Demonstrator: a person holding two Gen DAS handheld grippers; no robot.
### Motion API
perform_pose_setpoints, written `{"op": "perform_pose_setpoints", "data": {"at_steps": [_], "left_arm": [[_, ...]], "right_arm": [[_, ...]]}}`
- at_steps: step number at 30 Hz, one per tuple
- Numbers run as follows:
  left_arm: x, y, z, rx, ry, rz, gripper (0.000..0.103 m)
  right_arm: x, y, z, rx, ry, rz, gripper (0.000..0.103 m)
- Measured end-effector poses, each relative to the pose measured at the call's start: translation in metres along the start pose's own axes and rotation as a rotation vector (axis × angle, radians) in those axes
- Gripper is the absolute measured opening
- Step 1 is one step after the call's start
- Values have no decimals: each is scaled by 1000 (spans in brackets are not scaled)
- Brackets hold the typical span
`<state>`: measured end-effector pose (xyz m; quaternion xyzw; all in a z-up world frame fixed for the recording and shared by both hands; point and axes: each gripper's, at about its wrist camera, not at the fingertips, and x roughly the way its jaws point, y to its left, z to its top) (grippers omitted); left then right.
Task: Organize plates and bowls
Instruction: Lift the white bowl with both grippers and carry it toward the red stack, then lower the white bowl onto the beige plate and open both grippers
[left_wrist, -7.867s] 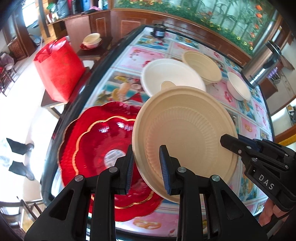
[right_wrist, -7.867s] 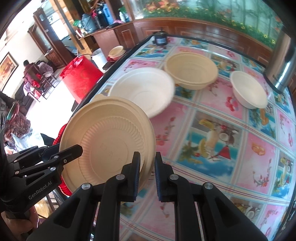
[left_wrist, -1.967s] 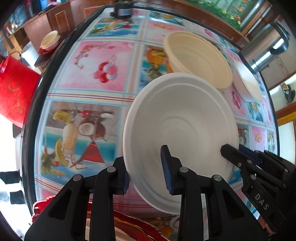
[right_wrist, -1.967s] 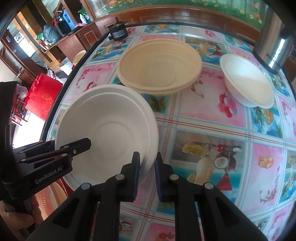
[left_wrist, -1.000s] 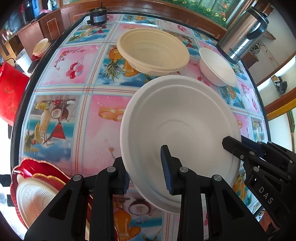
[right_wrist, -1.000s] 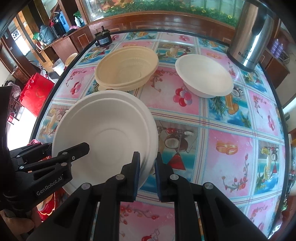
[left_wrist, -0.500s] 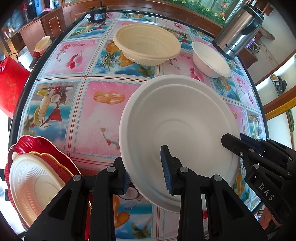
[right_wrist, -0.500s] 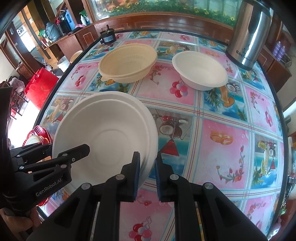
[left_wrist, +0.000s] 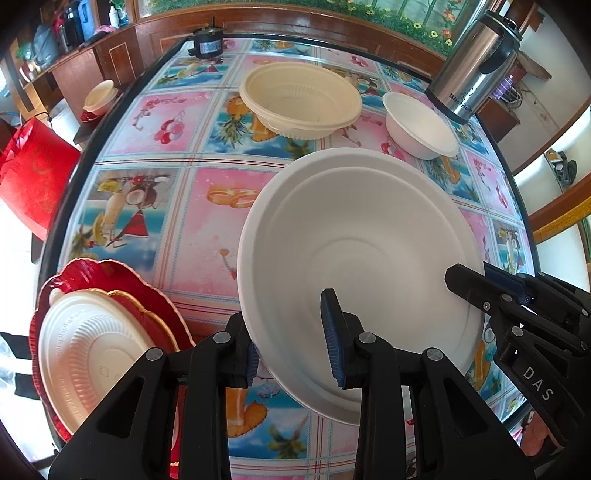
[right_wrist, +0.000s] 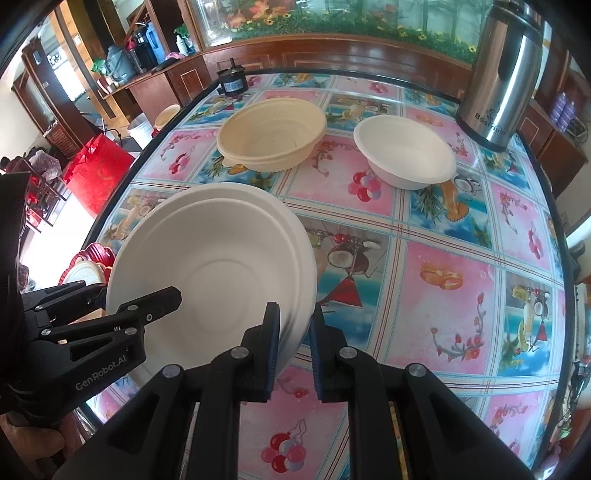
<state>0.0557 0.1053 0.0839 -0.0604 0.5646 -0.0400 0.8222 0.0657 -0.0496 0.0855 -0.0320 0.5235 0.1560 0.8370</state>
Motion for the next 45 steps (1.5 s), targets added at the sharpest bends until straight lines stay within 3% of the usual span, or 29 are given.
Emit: {"op": "perform_pose_setpoints", "data": {"at_steps": [24,45], "left_arm": [[-29,33,-18,-45,-18,54,30],[-77,121,-61,-196,-48,148,30]], "right_arm": [[-11,38,0,-63,-25,62,14],[-2,128,7,-231,9,183,14]]}}
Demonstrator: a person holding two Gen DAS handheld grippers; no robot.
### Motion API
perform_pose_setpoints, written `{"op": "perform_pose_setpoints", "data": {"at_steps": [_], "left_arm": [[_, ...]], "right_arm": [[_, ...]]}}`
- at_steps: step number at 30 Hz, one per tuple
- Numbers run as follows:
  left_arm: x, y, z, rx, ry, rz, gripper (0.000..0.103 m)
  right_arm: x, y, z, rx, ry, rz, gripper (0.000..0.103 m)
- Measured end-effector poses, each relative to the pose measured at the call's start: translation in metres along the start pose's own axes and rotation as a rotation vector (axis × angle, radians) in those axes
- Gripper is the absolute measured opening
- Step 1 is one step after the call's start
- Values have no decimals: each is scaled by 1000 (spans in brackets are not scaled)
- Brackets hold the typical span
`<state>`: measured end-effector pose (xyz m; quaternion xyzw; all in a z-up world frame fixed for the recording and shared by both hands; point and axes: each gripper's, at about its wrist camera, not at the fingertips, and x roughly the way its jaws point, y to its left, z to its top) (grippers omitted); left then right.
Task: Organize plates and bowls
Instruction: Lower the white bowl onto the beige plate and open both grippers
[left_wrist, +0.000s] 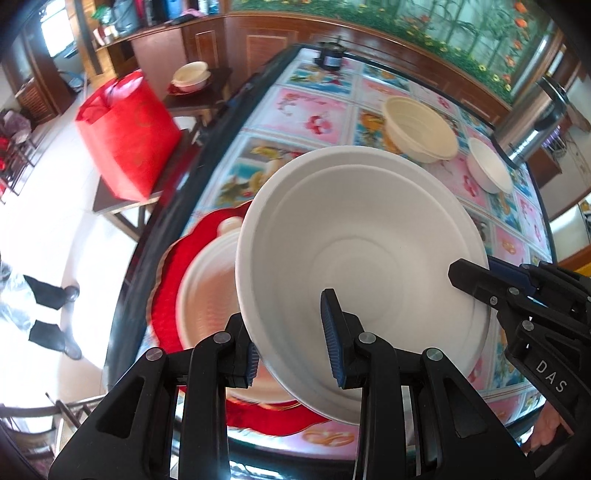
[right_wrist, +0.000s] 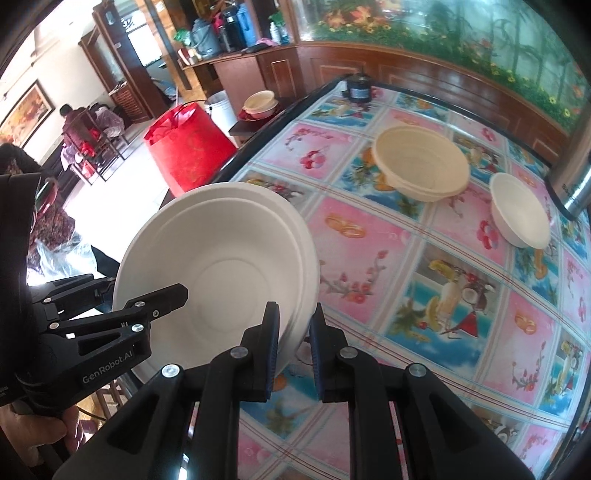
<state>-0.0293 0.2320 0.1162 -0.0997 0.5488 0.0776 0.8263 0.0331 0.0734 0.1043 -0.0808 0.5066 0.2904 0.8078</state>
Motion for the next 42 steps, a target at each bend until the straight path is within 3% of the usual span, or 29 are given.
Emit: {"op": "perform_pose_setpoints", "data": {"at_steps": [13,28,29,31,33,42], "left_arm": [[2,47,-26,-77,10,54,30],[14,55,-34,-80,31,82,30],[13,55,-34,-79,28,85,31],[12,55,-34,-83,21,91,42],[10,58,-34,-101,12,82,60],[-15,55,-18,-116,-60,76,60]], "right_arm": [[30,51,-2,-87,59,35,15],[44,58,-8,-82,94,35,17],[44,58,-8,-79,96,34,17],[43,56,-8,-75,96,30,18],[42,53,-7,-71,97,27,28],[21,23,-3,2,43,9,46]]}}
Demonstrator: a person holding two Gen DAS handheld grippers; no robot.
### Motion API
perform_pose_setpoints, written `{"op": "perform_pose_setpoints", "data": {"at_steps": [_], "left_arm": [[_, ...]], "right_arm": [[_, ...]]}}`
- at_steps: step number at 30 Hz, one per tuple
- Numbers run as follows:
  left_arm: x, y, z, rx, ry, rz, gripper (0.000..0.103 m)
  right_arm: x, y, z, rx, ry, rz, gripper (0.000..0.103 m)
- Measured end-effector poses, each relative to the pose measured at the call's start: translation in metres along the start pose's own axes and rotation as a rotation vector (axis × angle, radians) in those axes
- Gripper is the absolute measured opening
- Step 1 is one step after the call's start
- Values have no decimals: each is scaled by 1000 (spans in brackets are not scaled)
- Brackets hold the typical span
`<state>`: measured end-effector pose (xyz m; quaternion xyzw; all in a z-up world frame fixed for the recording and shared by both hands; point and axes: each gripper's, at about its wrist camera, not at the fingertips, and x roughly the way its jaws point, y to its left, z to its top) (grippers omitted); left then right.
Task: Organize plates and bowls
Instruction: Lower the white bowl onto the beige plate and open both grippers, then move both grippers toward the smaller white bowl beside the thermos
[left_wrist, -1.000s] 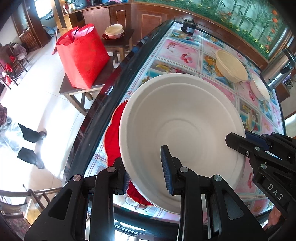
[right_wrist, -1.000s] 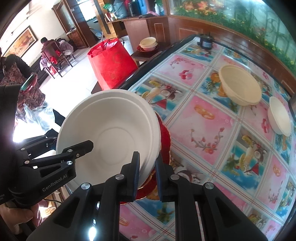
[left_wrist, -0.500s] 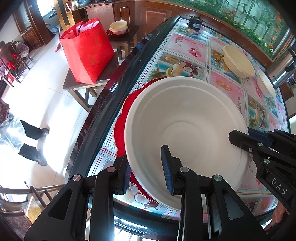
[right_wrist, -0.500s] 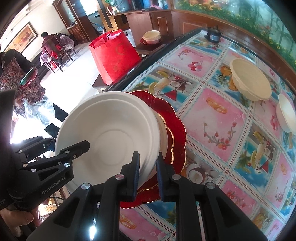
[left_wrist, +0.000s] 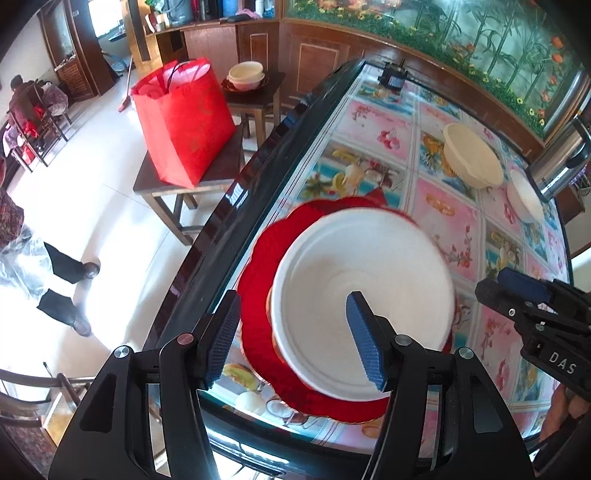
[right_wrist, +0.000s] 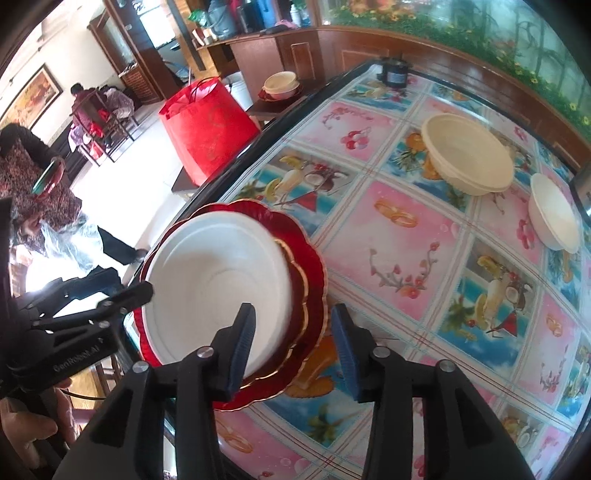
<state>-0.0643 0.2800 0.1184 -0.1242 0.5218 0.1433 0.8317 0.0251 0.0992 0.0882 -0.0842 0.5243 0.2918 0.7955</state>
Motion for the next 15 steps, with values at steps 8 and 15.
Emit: {"op": "perform_pose_setpoints", "data": {"at_steps": [8,15], "left_arm": [[-6,-53,17,86,-15,-76,64],[-3,-115,22,189,3,-157,64]], "right_arm": [[-12,-51,-10,126,-17,-50,57],[-27,-89,-22,215,-33,-94,59]]}}
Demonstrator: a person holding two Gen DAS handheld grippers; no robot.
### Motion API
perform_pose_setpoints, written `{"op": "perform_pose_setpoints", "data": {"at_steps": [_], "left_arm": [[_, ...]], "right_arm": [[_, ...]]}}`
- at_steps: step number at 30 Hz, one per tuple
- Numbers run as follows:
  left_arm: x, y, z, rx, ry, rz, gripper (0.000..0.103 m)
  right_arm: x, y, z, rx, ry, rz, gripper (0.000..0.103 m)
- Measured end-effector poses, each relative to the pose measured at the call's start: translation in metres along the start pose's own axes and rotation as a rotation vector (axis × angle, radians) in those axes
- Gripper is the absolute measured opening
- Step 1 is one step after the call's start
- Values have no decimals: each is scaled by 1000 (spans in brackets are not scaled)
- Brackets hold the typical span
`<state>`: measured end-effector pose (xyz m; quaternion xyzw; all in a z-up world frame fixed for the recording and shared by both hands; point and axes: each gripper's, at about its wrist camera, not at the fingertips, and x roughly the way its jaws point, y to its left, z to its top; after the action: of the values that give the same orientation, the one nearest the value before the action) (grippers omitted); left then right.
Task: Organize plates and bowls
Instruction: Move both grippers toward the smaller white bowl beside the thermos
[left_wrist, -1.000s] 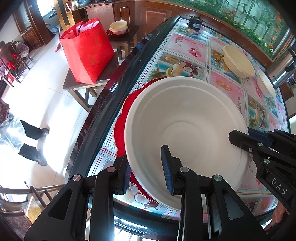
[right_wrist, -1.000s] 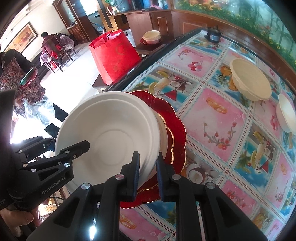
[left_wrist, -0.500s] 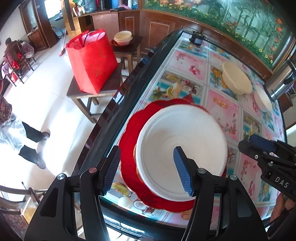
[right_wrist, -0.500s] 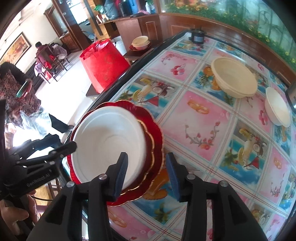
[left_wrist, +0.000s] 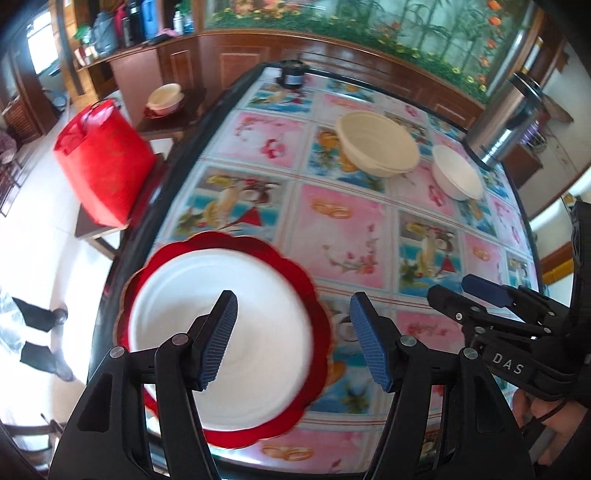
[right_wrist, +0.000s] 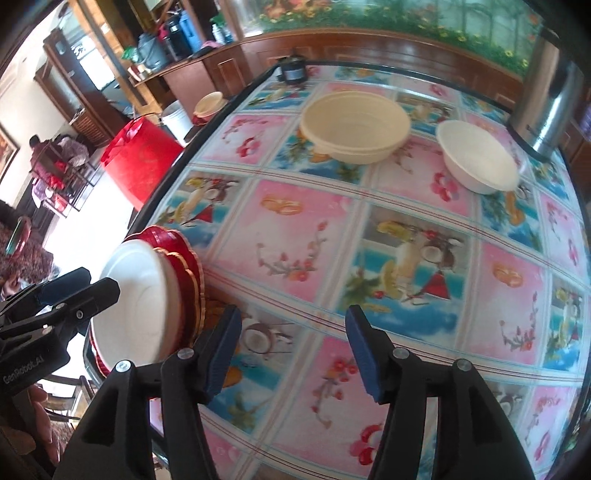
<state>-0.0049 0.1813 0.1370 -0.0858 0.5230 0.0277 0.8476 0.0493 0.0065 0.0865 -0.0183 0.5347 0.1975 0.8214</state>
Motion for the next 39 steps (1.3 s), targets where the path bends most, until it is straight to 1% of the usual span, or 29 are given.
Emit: {"op": "perform_pose_setpoints", "data": {"at_steps": [8,11,15,22,25,29,36,39], "left_arm": [[20,-55,3,94,36,-60,64],[26,-69,3,112,50,-79,64],[32,-82,2,126,65,-90,64],[39,-100,8,150,82,-83,64],[42,-108,14,154,86,-86,64],[46,-122,23,158,84,-104,64],[63,-155,46,171,96,-147,64],[75,-171,58,165,105,-164,64]], "right_arm": [[-13,-42,-6,89,-22,-44,61],[-17,-55,-9,108,-24,-58,61],[-22,-69,-12,133,-30,-72,61],[-24,-86,-13,166,-37,-63,61],[-24,-94,-11,172,-40,-64,61],[-28,-109,-6,170,-46,-87,61],[-43,-160,4,200,-68,-161,61],[-48,-179,10,227,-81,-166,61]]}}
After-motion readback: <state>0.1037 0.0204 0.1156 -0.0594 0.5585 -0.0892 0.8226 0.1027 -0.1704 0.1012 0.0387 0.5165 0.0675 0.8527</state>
